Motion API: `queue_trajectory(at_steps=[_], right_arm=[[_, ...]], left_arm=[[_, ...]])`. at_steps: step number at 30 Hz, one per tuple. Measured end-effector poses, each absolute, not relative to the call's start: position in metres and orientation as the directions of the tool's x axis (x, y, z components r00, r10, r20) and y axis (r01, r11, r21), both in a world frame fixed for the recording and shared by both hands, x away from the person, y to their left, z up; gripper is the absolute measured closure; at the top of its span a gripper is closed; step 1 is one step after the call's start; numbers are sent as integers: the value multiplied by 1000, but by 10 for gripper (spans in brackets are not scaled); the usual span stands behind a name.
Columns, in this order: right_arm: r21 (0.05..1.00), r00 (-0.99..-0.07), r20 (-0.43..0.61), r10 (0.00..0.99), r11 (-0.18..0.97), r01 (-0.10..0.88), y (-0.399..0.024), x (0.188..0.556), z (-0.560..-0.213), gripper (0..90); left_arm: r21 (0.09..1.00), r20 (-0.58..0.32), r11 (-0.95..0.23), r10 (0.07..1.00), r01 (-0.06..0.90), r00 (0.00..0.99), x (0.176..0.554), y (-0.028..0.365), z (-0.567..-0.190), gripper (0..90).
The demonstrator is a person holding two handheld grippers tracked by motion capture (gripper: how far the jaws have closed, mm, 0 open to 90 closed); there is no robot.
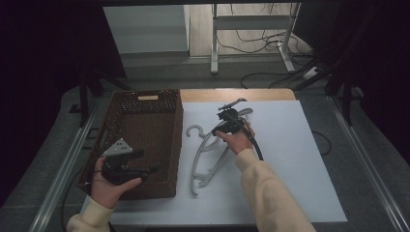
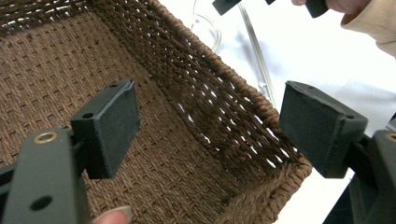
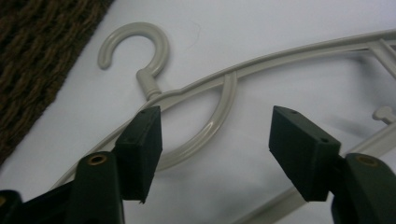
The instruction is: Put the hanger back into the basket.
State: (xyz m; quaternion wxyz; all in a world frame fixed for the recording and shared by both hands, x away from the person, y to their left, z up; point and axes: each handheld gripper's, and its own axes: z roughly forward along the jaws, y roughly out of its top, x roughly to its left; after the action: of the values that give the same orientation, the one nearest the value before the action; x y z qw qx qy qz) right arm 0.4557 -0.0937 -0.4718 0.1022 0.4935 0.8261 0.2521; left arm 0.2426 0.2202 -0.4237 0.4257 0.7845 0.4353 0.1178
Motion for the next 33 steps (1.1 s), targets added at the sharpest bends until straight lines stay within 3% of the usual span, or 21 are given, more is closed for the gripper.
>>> queue_trajectory(at_steps=[22, 33], right_arm=[[437, -439, 20, 898, 387, 812, -75, 475, -501, 671], [420, -390, -12, 921, 358, 833, -67, 476, -505, 709]], left_arm=[[768, -190, -255, 785, 588, 589, 244, 222, -427, 205], [767, -189, -257, 785, 588, 590, 244, 222, -428, 205]])
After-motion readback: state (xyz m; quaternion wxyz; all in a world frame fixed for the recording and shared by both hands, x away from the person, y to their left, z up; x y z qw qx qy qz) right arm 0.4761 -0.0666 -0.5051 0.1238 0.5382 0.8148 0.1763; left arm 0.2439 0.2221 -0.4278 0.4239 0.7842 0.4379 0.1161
